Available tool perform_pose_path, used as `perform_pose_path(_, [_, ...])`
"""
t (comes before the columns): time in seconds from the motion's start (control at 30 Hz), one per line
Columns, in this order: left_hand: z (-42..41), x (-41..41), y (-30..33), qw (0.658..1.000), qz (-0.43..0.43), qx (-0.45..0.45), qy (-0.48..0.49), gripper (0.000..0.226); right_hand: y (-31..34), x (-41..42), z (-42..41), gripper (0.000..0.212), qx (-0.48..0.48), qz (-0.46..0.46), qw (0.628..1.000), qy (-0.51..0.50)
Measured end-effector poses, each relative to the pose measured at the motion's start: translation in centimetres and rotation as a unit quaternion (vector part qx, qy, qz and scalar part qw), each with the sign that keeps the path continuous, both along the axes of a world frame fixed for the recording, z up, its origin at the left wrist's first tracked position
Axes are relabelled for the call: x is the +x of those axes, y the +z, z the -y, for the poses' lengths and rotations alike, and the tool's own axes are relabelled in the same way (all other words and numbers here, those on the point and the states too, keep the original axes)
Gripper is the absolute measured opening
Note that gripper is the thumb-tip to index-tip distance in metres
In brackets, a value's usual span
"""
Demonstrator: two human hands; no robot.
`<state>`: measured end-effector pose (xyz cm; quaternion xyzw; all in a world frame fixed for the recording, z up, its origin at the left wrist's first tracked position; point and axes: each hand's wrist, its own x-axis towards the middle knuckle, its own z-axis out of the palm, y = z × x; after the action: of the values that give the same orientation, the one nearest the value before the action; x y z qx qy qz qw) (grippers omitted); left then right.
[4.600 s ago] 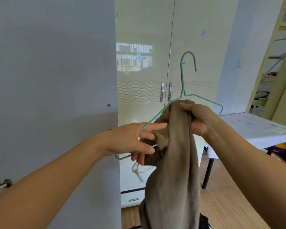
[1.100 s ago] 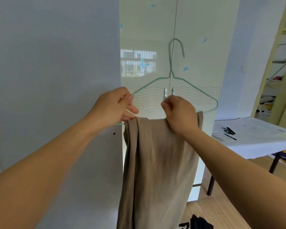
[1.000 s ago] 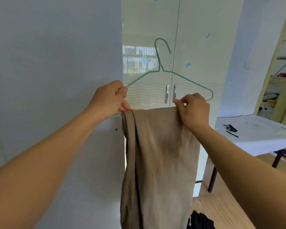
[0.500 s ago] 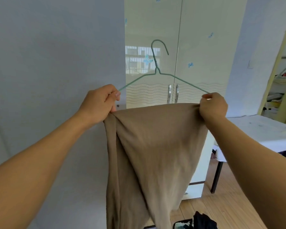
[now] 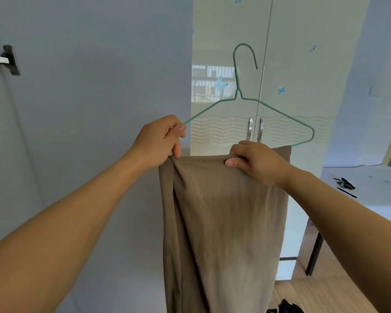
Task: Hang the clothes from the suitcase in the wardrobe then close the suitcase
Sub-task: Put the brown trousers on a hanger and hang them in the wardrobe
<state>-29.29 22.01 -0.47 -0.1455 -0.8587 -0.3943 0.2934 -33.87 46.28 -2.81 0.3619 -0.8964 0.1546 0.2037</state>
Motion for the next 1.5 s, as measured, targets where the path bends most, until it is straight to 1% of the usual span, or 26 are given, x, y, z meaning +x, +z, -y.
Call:
perform_pose_path(0.1, [0.0,0.2,0.0,0.999,-0.017,-0.036,0.03,0.023,0.5,-0.5,-0.8,0.029,0.019,0.019,1.0,0.0])
perform_pose_path(0.23, [0.3,0.5,0.3,0.994,-0.054,-0.074,0.06,0.022,1.0,-1.6,-2.4,0.032,0.032,0.022,0.998,-0.043])
perform_pose_path(0.3, [0.9,0.5,0.4,0.994,-0.056,-0.07,0.059,0.023,1.2,-2.1,-3.7,0.031,0.051,0.041,0.994,-0.082])
perform_pose_path(0.37, [1.2,0.6,0.4,0.998,-0.048,-0.041,0.031,0.025,1.6,-2.2,-4.1,0.024,0.09,0.052,0.99,-0.1])
perform_pose_path(0.4, [1.1,0.5,0.5,0.998,-0.047,-0.028,0.02,0.026,1.8,-1.9,-3.7,0.02,0.083,0.064,0.991,-0.081])
perform_pose_path(0.5, [-0.2,0.3,0.8,0.998,-0.056,-0.017,0.014,0.027,2.7,0.6,0.4,0.038,-0.028,0.112,0.992,0.047])
perform_pose_path(0.57, [-1.2,0.2,1.1,0.997,-0.066,-0.026,0.006,0.025,2.6,1.4,3.4,0.025,-0.05,0.087,0.99,0.097])
perform_pose_path(0.6, [-1.7,0.2,1.2,0.997,-0.073,-0.03,0.002,0.026,2.5,1.6,4.5,0.019,-0.048,0.066,0.991,0.104])
perform_pose_path(0.67, [-2.1,0.3,1.5,0.995,-0.089,-0.035,0.002,0.027,2.4,1.6,5.7,0.023,-0.04,0.037,0.992,0.111])
perform_pose_path(0.77, [-2.4,0.7,1.4,0.993,-0.113,-0.033,0.003,0.024,2.8,1.9,5.8,0.042,-0.043,0.09,0.989,0.112])
perform_pose_path(0.83, [-2.5,0.8,0.8,0.992,-0.123,-0.026,0.014,0.023,3.2,2.0,5.9,0.056,-0.021,0.133,0.985,0.105])
perform_pose_path(0.87, [-2.4,0.8,0.6,0.991,-0.126,-0.023,0.025,0.023,3.3,2.1,6.0,0.058,-0.005,0.129,0.987,0.095])
perform_pose_path(0.9, [-2.2,0.7,0.3,0.991,-0.129,-0.02,0.04,0.023,3.4,2.3,5.9,0.055,0.002,0.103,0.991,0.085])
perform_pose_path(0.93, [-1.9,0.6,0.3,0.989,-0.133,-0.019,0.056,0.023,3.4,2.3,5.6,0.049,-0.015,0.056,0.995,0.077])
perform_pose_path(0.97, [-1.4,0.5,0.4,0.988,-0.138,-0.018,0.073,0.023,3.4,2.2,5.1,0.041,-0.057,-0.011,0.996,0.07])
perform_pose_path(1.0, [-0.7,0.4,0.7,0.986,-0.142,-0.013,0.091,0.023,3.4,2.0,4.2,0.037,-0.118,-0.1,0.986,0.055])
perform_pose_path(1.07, [0.9,0.3,1.6,0.981,-0.15,0.002,0.126,0.024,4.0,1.2,1.7,0.038,-0.231,-0.271,0.934,-0.005])
perform_pose_path(1.1, [1.6,0.4,2.3,0.978,-0.153,0.008,0.142,0.025,4.4,0.8,0.3,0.041,-0.263,-0.316,0.911,-0.04])
perform_pose_path(1.13, [2.1,0.5,2.8,0.976,-0.156,0.01,0.154,0.026,4.7,0.4,-0.9,0.043,-0.272,-0.333,0.9,-0.067])
perform_pose_path(1.2, [2.8,1.1,3.7,0.973,-0.163,0.004,0.165,0.027,4.8,-0.2,-2.5,0.046,-0.24,-0.343,0.902,-0.103])
perform_pose_path(1.27, [3.5,1.6,4.2,0.97,-0.173,-0.002,0.172,0.028,5.0,-0.6,-3.2,0.054,-0.197,-0.315,0.918,-0.136])
perform_pose_path(1.3, [4.1,1.8,4.3,0.969,-0.18,0.0,0.172,0.028,5.2,-0.9,-3.6,0.053,-0.183,-0.276,0.929,-0.164])
perform_pose_path(1.33, [4.7,2.2,4.5,0.966,-0.19,0.004,0.176,0.028,5.7,-1.2,-3.7,0.046,-0.175,-0.234,0.939,-0.181])
perform_pose_path(1.37, [5.5,2.5,4.8,0.962,-0.198,0.01,0.185,0.029,6.2,-1.4,-3.7,0.04,-0.175,-0.186,0.951,-0.176])
perform_pose_path(1.43, [7.2,3.3,5.2,0.957,-0.205,0.023,0.206,0.031,7.1,-1.1,-3.0,0.037,-0.194,-0.104,0.968,-0.12])
perform_pose_path(1.5, [9.0,4.2,5.7,0.944,-0.21,0.038,0.253,0.03,7.9,-0.3,-1.0,0.035,-0.227,-0.073,0.97,-0.053])
